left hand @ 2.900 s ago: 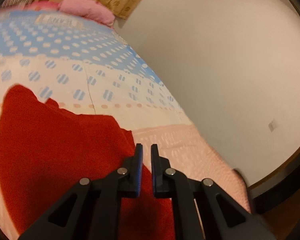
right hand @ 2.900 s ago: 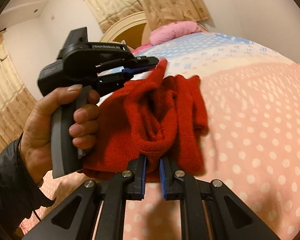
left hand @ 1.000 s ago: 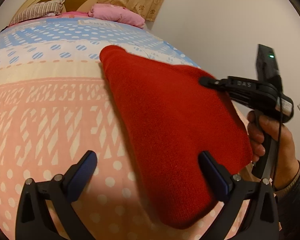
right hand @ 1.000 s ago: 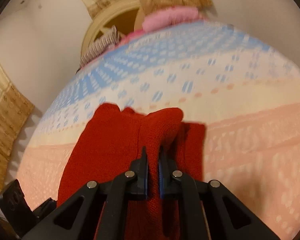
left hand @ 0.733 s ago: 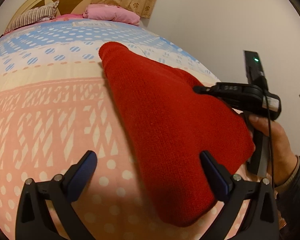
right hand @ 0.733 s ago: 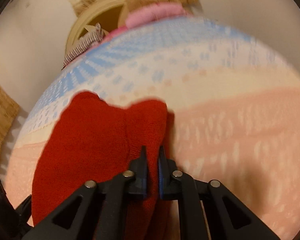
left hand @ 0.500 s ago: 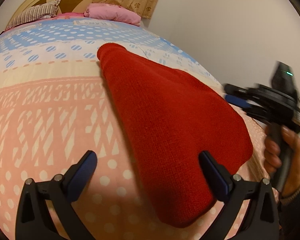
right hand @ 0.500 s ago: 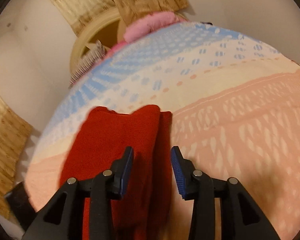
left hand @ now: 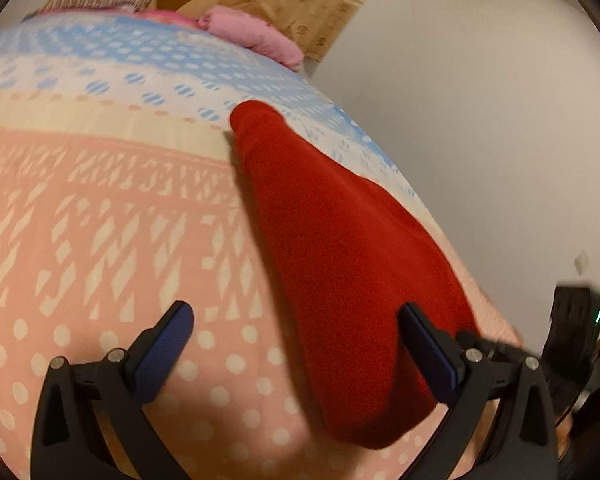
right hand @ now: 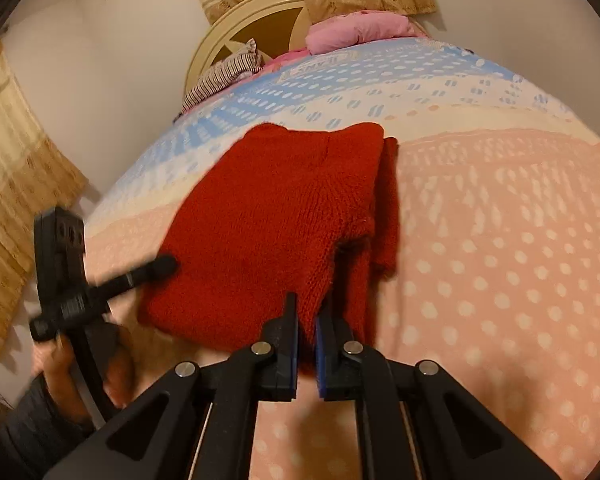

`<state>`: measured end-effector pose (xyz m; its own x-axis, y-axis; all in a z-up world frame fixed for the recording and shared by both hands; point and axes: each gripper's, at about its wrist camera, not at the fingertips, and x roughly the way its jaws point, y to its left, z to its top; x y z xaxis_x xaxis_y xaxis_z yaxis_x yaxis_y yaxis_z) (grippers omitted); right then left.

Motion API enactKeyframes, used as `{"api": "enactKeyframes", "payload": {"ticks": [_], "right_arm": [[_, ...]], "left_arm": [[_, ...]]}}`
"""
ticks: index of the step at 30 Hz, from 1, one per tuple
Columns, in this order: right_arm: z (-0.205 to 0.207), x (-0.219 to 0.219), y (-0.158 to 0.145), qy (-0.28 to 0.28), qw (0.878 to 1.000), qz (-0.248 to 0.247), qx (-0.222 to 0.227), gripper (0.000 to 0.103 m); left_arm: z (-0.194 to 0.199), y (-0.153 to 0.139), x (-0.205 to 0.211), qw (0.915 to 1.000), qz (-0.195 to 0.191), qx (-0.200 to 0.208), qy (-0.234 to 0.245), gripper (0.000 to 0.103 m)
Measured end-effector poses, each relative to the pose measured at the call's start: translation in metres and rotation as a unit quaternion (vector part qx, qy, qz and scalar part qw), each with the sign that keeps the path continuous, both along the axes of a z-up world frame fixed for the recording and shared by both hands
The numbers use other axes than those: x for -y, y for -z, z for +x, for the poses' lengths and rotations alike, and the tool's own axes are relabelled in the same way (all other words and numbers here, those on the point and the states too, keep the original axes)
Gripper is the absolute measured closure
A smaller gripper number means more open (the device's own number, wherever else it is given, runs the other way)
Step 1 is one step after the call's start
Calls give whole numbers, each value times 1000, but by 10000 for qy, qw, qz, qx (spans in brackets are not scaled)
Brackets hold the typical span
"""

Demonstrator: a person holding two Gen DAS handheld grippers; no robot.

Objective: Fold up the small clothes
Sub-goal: 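Move the left tool to the end of the red bundle and close on it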

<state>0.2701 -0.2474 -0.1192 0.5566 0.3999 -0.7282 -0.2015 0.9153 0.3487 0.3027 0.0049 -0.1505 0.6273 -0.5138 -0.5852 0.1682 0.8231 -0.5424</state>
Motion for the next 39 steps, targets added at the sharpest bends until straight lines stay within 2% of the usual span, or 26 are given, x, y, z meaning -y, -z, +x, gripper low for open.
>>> {"api": "enactKeyframes", "payload": {"ticks": [2,3,6,10,13,14,15,17,19,21,22,23,24,26,28,30,31,33,34,39], "right_arm": [[-5,4,6,11,9997,-249,-35,98],[-1,8,13,29,9994,-313,-115,98],[6,14,18,-5,9996,-192,-193,97],[-1,4,-15,71,9979,-563,317,93],[-1,-8,-41,34,9951,-526,838,91],[4,-13,-46,-83,9947,-399,945,86],[11,-18,-47,-280,9947,-202,968,75],[30,-24,-41,-525,9955,147,771,63],[54,-22,-23,-476,9977,287,380,63],[70,-15,4,-402,9990,161,-53,68],[73,-8,15,-445,9979,426,-212,71],[70,1,17,-419,9969,648,-129,77],[68,7,17,-416,9965,714,-157,77],[64,15,11,-450,9948,905,-94,76],[60,24,2,-413,9928,1111,174,73],[63,41,-5,5,9922,1187,373,46],[67,51,-3,203,9899,1357,361,44],[78,56,3,449,9881,1460,181,44],[89,56,8,533,9895,1346,20,44],[127,52,34,632,9878,1314,-539,44]], "left_arm": [[2,-2,10,9997,208,23,87,0],[3,-4,21,9987,475,43,175,0],[6,-4,41,9937,1068,-9,345,0],[7,-2,42,9927,1139,-40,393,0],[5,-2,41,9930,1111,-26,390,0],[4,-2,41,9931,1108,-18,385,0],[4,-2,40,9932,1106,-9,372,0],[1,-4,36,9942,1026,53,322,0],[0,-5,29,9963,826,105,234,0],[1,-5,24,9976,673,67,124,0],[5,-3,21,9983,572,-5,102,0],[6,-2,21,9986,524,-37,108,0],[8,-2,22,9986,519,-51,117,0],[10,-2,29,9978,622,-66,225,0],[9,-3,39,9964,742,-15,409,0],[9,-3,46,9948,879,-16,515,0],[9,-3,49,9943,914,-11,551,0],[9,-3,52,9938,921,-10,628,4],[9,-3,52,9937,906,-6,656,6],[7,-3,53,9935,889,-14,710,9]]}}
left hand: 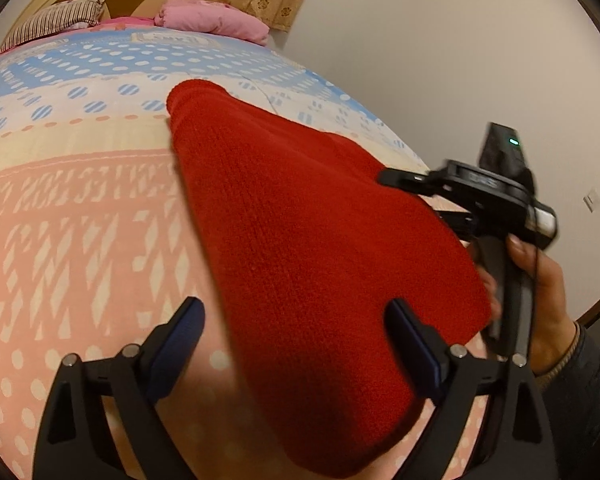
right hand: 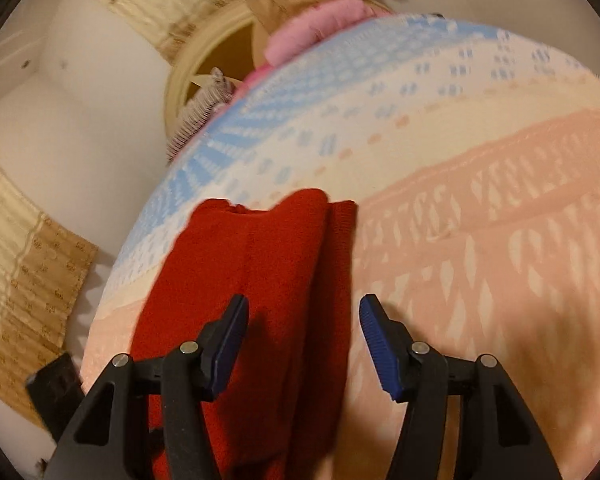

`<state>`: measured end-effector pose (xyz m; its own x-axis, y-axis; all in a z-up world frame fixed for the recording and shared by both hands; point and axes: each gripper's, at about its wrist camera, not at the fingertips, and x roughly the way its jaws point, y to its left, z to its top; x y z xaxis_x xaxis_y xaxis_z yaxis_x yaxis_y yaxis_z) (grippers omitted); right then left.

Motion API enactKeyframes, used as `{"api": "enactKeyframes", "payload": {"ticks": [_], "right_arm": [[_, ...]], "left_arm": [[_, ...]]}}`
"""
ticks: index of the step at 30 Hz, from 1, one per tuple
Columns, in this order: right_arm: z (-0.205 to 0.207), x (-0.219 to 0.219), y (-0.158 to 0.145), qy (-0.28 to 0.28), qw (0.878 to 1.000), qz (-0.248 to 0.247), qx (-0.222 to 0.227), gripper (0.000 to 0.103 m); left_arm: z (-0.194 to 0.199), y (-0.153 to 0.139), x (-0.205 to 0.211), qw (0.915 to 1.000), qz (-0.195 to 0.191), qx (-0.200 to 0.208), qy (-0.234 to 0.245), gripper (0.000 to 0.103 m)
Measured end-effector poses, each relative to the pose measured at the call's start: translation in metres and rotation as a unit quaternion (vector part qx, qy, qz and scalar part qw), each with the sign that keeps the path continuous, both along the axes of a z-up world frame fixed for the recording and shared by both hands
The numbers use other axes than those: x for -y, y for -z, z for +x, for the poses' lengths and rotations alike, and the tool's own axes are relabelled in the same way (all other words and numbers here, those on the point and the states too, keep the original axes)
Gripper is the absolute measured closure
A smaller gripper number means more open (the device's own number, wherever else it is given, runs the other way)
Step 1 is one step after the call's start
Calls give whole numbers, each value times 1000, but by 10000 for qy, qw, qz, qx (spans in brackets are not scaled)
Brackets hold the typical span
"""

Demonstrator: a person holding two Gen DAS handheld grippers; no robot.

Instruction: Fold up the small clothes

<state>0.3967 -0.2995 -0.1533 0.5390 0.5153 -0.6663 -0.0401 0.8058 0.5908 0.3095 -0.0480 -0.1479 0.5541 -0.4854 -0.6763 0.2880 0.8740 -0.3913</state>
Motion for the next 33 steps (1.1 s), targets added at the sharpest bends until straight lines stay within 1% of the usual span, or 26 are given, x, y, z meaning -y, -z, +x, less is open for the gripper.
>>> {"api": "enactKeyframes", "payload": {"ticks": [2,4,6,7,8,9,10,12,17,20,23,28,33], "right_arm": [[11,-1,9,46,9999,45,-153,44],[22,-1,13,-8,9997,151,-181,44],[28,-4,15,-64,9997,174,-177,44],[32,-7,17,-179,9993,250,-192,45],[35,-9,18,-244,9991,272,-193,52],[35,-12,19,-323,9989,266,-189,61],[35,-17,19,-437,9986,246,-190,63],[34,-21,20,-502,9985,172,-109,70],[33,-21,21,-476,9987,187,21,73],[30,-22,19,-458,9988,115,91,75],[26,-22,17,-429,9989,113,155,76],[20,-22,10,-437,9984,146,337,77],[17,-24,7,-415,9984,64,392,78]], "left_arm": [[0,0,2,10000,64,9,7,9],[0,0,4,10000,94,17,16,10],[1,0,5,9999,96,19,49,12],[1,-1,6,9999,88,32,76,16],[1,-1,6,9999,70,37,111,21],[0,-1,6,9999,54,30,148,24],[-1,-2,7,9998,36,27,172,27],[-2,-3,9,9998,76,39,178,30],[-2,-6,11,9997,160,80,173,40],[-3,-7,13,9995,238,135,171,44],[-3,-9,13,9992,321,190,160,52],[-5,-13,14,9986,459,233,110,56],[-4,-16,15,9980,559,279,111,59]]}}
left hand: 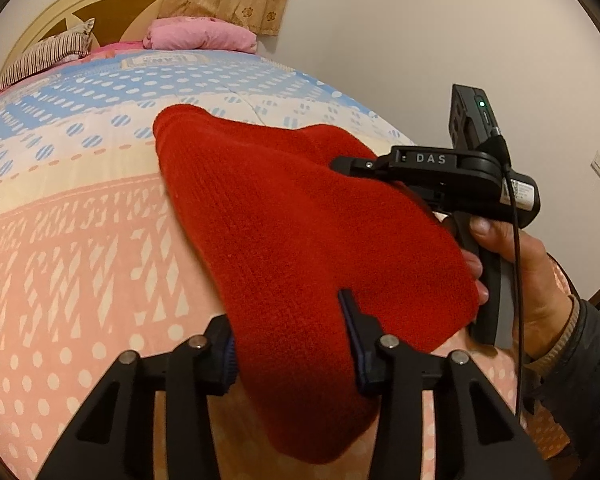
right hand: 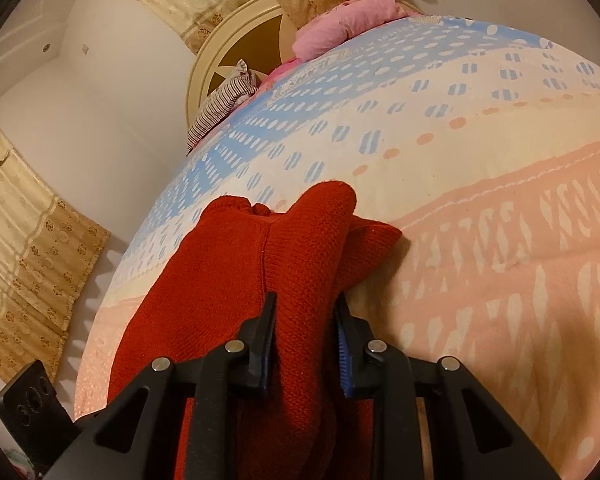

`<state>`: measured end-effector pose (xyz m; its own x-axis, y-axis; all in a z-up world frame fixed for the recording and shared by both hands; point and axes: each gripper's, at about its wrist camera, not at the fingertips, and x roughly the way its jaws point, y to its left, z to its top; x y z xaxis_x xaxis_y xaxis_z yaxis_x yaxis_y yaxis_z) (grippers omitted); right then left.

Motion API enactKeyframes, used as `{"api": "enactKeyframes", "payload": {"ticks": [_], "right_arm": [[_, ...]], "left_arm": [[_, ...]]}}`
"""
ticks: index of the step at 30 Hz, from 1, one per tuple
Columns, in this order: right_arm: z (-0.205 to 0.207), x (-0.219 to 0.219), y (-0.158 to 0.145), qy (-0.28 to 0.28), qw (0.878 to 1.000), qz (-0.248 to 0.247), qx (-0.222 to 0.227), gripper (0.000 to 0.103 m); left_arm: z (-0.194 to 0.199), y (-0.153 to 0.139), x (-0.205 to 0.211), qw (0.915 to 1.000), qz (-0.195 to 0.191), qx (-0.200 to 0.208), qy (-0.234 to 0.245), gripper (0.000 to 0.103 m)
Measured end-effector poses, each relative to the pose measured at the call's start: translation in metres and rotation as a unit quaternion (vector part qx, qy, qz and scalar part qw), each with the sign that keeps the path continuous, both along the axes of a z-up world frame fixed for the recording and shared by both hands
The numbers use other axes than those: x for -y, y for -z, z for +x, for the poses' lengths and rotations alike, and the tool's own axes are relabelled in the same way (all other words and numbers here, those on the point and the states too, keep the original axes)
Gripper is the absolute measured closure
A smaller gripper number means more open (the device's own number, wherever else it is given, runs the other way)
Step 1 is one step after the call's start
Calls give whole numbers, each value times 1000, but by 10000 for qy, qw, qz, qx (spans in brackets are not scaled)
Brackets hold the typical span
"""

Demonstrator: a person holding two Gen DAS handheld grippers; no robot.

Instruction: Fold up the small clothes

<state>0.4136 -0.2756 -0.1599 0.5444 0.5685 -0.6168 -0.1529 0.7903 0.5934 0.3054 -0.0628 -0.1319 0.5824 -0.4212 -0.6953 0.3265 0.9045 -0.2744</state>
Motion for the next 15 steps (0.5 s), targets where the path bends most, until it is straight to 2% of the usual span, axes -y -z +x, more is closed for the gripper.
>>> {"api": "enactKeyframes", "payload": {"ticks": [4,15], "right_arm": [[-3,-2,-7,-2,9999,-75,86,78],[-18,-13,-23,-82,9998,117,172,78]], "left_arm": [[-3,-5,-2,10000,-5,-3,-26,62],[-20,-19,-14,9999,24,25,-95,64]]}}
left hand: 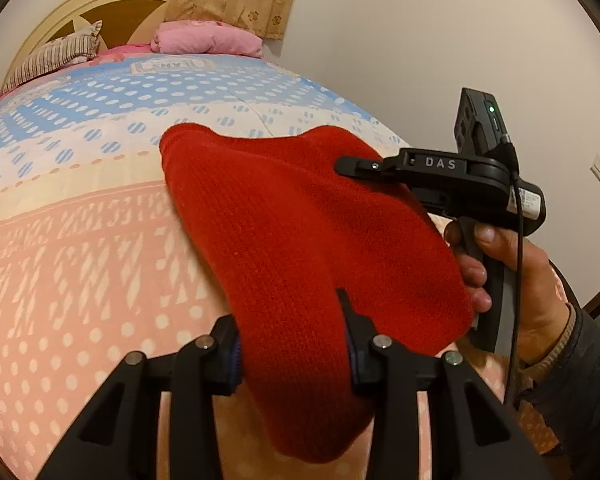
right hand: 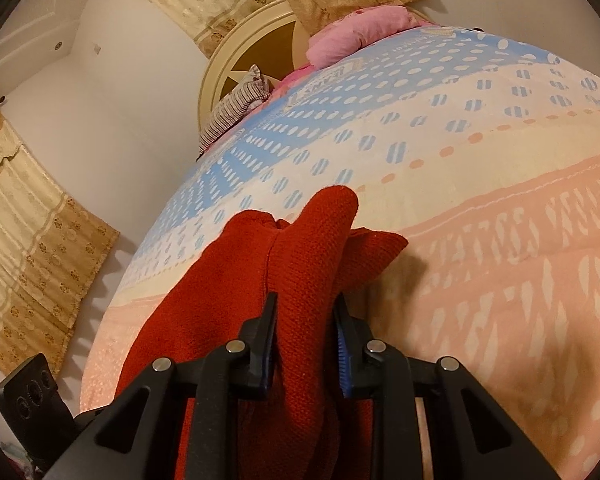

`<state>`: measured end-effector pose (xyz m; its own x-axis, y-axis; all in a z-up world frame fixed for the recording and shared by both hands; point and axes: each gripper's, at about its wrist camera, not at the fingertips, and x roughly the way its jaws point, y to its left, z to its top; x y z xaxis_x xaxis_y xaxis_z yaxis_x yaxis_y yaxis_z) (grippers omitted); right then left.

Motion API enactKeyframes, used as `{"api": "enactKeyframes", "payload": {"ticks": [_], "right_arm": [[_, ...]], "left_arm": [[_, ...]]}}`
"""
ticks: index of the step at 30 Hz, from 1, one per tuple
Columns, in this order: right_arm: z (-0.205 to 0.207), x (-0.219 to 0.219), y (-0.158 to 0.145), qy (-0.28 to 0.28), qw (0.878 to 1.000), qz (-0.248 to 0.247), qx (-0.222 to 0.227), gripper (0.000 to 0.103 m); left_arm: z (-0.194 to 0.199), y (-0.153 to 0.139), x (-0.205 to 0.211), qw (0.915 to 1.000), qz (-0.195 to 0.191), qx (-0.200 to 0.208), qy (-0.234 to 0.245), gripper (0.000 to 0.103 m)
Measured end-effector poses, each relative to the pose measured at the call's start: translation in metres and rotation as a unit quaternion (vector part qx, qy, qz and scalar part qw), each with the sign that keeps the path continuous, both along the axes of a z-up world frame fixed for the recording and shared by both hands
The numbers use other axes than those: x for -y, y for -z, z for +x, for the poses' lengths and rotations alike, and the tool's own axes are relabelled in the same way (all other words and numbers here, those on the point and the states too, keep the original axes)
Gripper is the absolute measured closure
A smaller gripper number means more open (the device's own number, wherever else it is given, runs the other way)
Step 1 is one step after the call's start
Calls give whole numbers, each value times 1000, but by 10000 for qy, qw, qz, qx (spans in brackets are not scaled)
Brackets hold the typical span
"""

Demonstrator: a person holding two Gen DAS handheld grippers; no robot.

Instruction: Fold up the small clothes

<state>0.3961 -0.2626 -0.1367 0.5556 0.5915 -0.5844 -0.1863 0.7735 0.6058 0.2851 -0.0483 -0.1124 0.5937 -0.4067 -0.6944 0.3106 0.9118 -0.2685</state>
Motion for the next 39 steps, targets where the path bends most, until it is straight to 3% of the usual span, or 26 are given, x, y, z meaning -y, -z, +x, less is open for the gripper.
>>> {"api": "enactKeyframes", "payload": {"ticks": [13,39], "right_arm": [[-23,-45,-18,-474,9984,279,152,78],[-47,-140,-20,-1296,9886,751,165,79]], "left_arm": [[-32,-14,-33,9997,18,104,-238,64],[-94,-32,-97,9958,135,433,-796,65]]}}
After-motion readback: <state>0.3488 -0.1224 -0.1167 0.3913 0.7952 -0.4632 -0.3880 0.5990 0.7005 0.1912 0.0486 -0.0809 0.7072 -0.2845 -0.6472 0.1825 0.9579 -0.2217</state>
